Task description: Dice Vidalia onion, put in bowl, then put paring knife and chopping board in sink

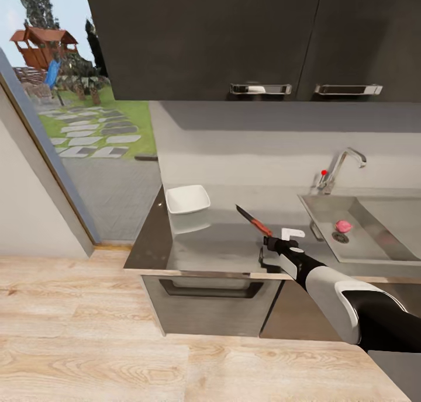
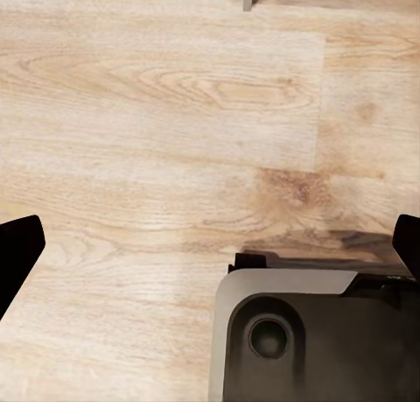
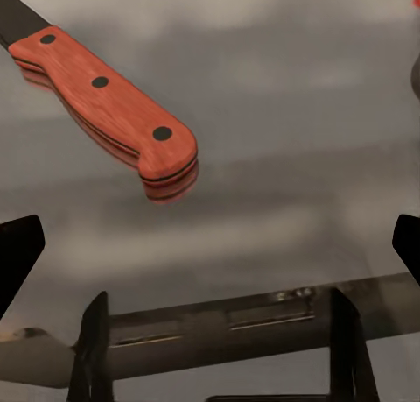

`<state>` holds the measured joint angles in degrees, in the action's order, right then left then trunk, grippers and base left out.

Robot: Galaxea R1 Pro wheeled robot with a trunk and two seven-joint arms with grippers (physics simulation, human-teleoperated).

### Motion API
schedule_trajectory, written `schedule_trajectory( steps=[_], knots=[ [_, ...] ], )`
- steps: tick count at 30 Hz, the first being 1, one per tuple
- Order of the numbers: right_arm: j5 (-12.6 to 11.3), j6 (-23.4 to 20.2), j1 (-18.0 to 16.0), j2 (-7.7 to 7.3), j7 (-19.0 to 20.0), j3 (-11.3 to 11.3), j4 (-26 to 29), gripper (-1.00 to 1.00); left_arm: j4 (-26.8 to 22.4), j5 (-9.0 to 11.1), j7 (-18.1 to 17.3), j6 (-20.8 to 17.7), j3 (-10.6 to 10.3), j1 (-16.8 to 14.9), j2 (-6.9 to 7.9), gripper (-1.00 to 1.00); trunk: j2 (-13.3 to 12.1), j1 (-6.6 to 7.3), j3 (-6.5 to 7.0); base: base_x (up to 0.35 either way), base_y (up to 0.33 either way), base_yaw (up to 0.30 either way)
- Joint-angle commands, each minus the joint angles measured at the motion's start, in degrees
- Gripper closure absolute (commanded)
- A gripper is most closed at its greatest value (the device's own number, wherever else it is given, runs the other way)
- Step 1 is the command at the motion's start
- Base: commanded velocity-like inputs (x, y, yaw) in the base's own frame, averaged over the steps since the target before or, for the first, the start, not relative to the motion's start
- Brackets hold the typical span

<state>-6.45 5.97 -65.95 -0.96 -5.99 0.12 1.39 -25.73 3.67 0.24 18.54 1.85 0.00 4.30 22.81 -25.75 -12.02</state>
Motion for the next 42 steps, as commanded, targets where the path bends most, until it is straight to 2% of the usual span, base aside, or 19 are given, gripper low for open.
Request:
schedule_trajectory(
  steps=[1,6,7,11,16,30,42],
  knots=[
    [-0.6,0.3,-0.1,0.00,0.0,0.1,-0.1,-1.00,0.0,0.4,0.0,0.1,-0.1,0.0,0.01,-1.00,0.1,-0.03,-0.13,0.000,0.000,0.000],
    [-0.4,0.3,-0.1,-0.01,0.0,0.1,-0.1,-1.00,0.0,0.4,0.0,0.1,-0.1,0.0,0.01,-1.00,0.1,-0.03,-0.19,0.000,0.000,0.000],
    [0.8,0.4,-0.1,-0.01,0.0,0.1,-0.1,-1.00,0.0,0.4,0.0,0.1,-0.1,0.0,0.01,-1.00,0.1,-0.03,-0.19,0.000,0.000,0.000],
    [2.9,0.4,-0.1,-0.01,0.0,0.1,-0.1,-1.00,0.0,0.4,0.0,0.1,-0.1,0.0,0.01,-1.00,0.1,-0.03,-0.19,0.000,0.000,0.000],
    [4.1,0.4,-0.1,-0.01,0.0,0.0,-0.1,-1.00,0.0,0.4,0.0,0.1,-0.1,0.0,0.01,-1.00,0.1,-0.03,-0.19,0.000,0.000,0.000],
    [4.4,0.4,-0.1,-0.05,0.2,0.0,-0.1,-1.00,0.0,0.4,0.0,0.1,-0.1,0.0,0.01,-1.00,0.1,-0.03,-0.24,0.000,0.000,0.000],
    [4.4,0.4,-0.1,-0.10,0.2,0.0,-0.1,-1.00,0.0,0.4,0.0,0.1,-0.1,0.0,0.01,-1.00,0.1,-0.03,-0.95,0.000,0.000,0.000]
  ],
)
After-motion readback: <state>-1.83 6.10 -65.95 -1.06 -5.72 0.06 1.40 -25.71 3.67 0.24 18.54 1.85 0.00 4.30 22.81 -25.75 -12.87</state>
